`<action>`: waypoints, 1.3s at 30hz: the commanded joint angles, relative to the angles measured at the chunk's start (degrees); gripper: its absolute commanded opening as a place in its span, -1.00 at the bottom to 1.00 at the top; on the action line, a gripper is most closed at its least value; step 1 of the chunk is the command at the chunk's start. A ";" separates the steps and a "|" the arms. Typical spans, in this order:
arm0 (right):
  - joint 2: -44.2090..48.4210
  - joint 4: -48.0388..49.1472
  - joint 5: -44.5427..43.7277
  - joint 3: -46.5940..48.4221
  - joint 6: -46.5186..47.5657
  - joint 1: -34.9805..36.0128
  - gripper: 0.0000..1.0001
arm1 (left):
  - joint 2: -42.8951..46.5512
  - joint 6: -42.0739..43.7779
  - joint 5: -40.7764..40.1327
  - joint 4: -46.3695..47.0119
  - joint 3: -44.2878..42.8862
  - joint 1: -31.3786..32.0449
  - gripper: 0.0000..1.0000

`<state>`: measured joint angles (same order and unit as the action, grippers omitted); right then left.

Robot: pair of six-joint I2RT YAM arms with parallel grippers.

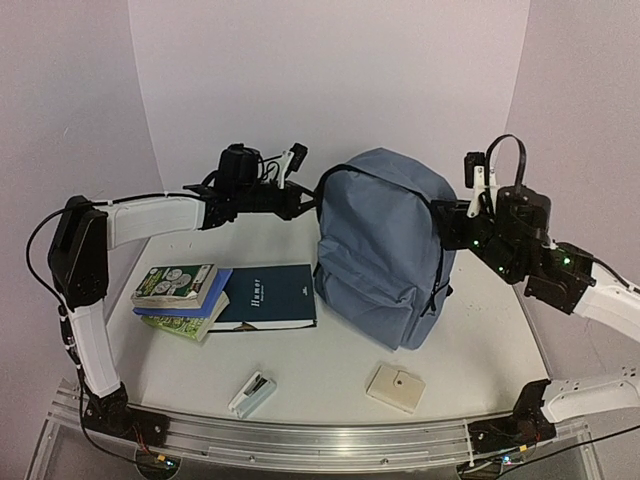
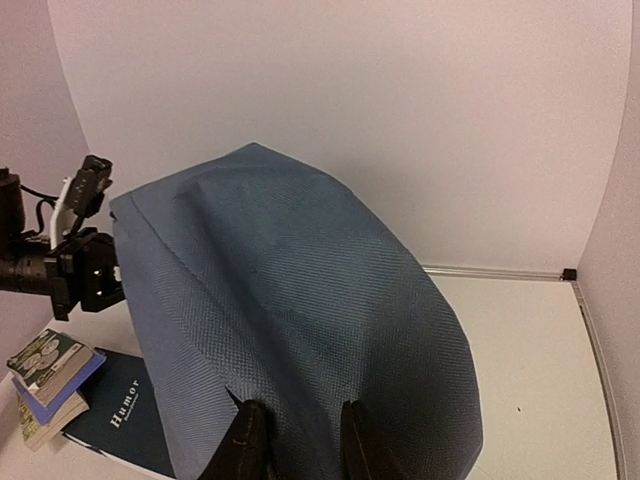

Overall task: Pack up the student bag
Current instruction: Adjust the student bag at the center of the board.

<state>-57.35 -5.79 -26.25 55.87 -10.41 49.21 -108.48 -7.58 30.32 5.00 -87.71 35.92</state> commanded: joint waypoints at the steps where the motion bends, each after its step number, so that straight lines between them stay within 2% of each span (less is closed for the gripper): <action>1: -4.70 0.55 -11.51 1.88 -2.99 -0.16 -0.59 | 5.46 -1.91 0.59 2.91 1.65 -0.16 -1.00; 5: -8.57 2.68 -16.97 4.02 -2.76 -1.65 -0.60 | 9.41 -3.51 1.41 3.39 5.50 0.12 -1.00; 11: -13.99 5.24 -5.50 8.30 -2.86 -13.98 -0.60 | 14.61 -5.21 2.04 2.39 9.96 1.95 -1.00; 19: -20.81 6.88 0.46 15.99 -0.12 -18.33 -0.53 | 14.00 -9.40 1.53 1.76 9.87 2.13 -1.00; 26: -11.86 0.19 10.61 11.61 -5.64 -18.31 0.10 | 13.32 -9.83 -11.20 -2.47 8.45 2.13 -1.00; 30: -3.90 -4.40 15.69 6.46 -10.57 -18.29 0.32 | 12.23 -9.14 -12.74 -5.31 6.33 2.14 -1.00; 35: 3.69 -7.14 20.58 -2.53 -17.59 -18.30 0.32 | 11.40 -8.90 -14.43 -8.31 4.43 2.08 -1.00; 39: 4.37 -7.66 22.66 -8.80 -20.73 -18.95 0.19 | 12.02 -7.80 -12.84 -6.36 6.08 2.13 -1.00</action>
<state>-51.94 -10.36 -8.08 52.29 -25.60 30.93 -97.06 -16.56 18.83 -2.66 -80.14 38.57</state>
